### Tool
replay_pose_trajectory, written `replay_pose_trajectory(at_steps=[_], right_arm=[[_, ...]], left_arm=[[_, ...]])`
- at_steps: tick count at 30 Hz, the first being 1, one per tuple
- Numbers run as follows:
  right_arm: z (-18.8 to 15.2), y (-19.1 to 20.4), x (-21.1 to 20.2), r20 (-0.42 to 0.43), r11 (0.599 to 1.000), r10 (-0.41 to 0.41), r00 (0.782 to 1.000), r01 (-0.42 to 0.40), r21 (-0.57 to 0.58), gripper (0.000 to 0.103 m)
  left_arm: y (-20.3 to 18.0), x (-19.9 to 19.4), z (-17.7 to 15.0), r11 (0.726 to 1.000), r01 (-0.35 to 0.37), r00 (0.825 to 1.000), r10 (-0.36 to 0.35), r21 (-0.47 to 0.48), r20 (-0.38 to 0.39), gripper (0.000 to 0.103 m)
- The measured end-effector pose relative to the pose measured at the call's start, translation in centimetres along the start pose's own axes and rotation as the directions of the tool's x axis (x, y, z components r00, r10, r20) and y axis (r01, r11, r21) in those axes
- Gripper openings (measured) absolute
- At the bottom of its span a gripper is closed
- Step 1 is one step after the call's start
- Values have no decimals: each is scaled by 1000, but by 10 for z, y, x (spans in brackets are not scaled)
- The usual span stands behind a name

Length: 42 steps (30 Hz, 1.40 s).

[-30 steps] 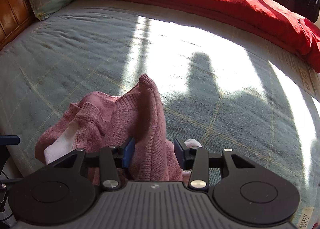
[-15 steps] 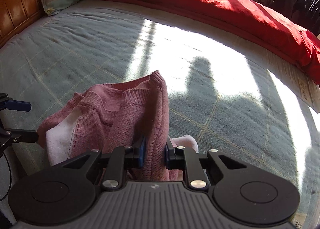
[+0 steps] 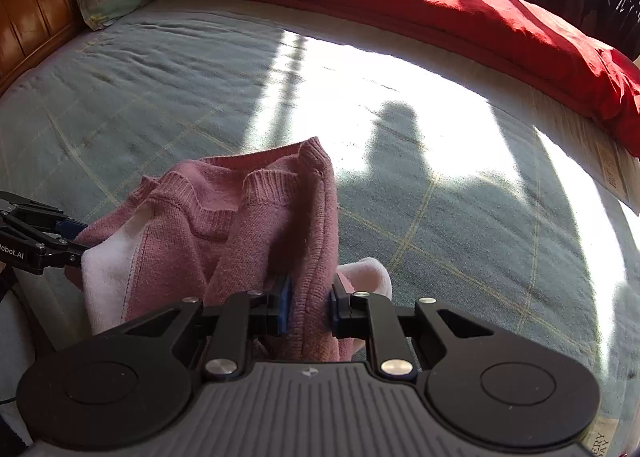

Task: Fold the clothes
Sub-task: 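Lift the sweater with the right gripper while the left gripper approaches it, then close the left gripper on the sweater hem beside the right gripper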

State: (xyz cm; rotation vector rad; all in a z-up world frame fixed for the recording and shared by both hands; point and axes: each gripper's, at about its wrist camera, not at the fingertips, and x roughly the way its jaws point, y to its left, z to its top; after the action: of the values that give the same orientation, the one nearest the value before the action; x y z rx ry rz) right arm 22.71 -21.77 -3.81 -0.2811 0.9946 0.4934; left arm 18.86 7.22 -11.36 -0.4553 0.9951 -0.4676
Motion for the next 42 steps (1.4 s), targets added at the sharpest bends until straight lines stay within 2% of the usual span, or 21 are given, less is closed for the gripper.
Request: replay_pose_trajectory(at_steps=[6, 9, 12, 14, 20, 28, 34, 37, 39, 40, 41, 42], right_arm=[[0, -1, 3, -1, 1000, 9, 1000, -9, 0, 21], [0, -1, 5, -1, 1000, 10, 1000, -10, 1, 21], [0, 0, 5, 4, 1000, 12, 1000, -12, -9, 21], [0, 1, 3, 9, 1000, 13, 1000, -13, -19, 18], [-1, 0, -9, 27, 999, 3, 1000, -3, -32, 13], [-2, -5, -24, 55, 995, -66, 996, 70, -75, 11], [3, -13, -31, 75, 985, -131, 988, 139, -106, 11], [6, -17, -34, 82, 984, -135, 987, 144, -109, 11], [6, -19, -35, 86, 984, -131, 988, 140, -108, 11], [7, -20, -35, 88, 985, -129, 988, 138, -108, 11], [6, -20, -35, 87, 985, -128, 988, 137, -109, 11], [5, -20, -36, 87, 985, -127, 988, 136, -109, 11]], left_arm=[[-3, -3, 7, 996, 78, 995, -80, 35, 53, 54], [-5, -1, 8, 995, 79, 994, -83, 55, 69, 54], [-11, -2, 5, 995, 59, 996, -64, 81, 59, 49], [-12, -4, 3, 995, 44, 998, -48, 86, 50, 33], [-15, -11, 0, 994, -28, 999, 24, 110, 40, 14], [-32, -27, 14, 968, -146, 988, 132, 203, 82, 7], [-42, -33, 31, 940, -216, 974, 191, 264, 118, 7], [-48, -38, 42, 944, -200, 975, 167, 262, 145, 7], [-48, -37, 44, 948, -168, 982, 137, 270, 128, 15], [-47, -35, 45, 949, -156, 986, 131, 275, 106, 28], [-45, -32, 43, 947, -174, 983, 150, 271, 106, 39], [-41, -31, 41, 945, -191, 980, 166, 266, 112, 43]])
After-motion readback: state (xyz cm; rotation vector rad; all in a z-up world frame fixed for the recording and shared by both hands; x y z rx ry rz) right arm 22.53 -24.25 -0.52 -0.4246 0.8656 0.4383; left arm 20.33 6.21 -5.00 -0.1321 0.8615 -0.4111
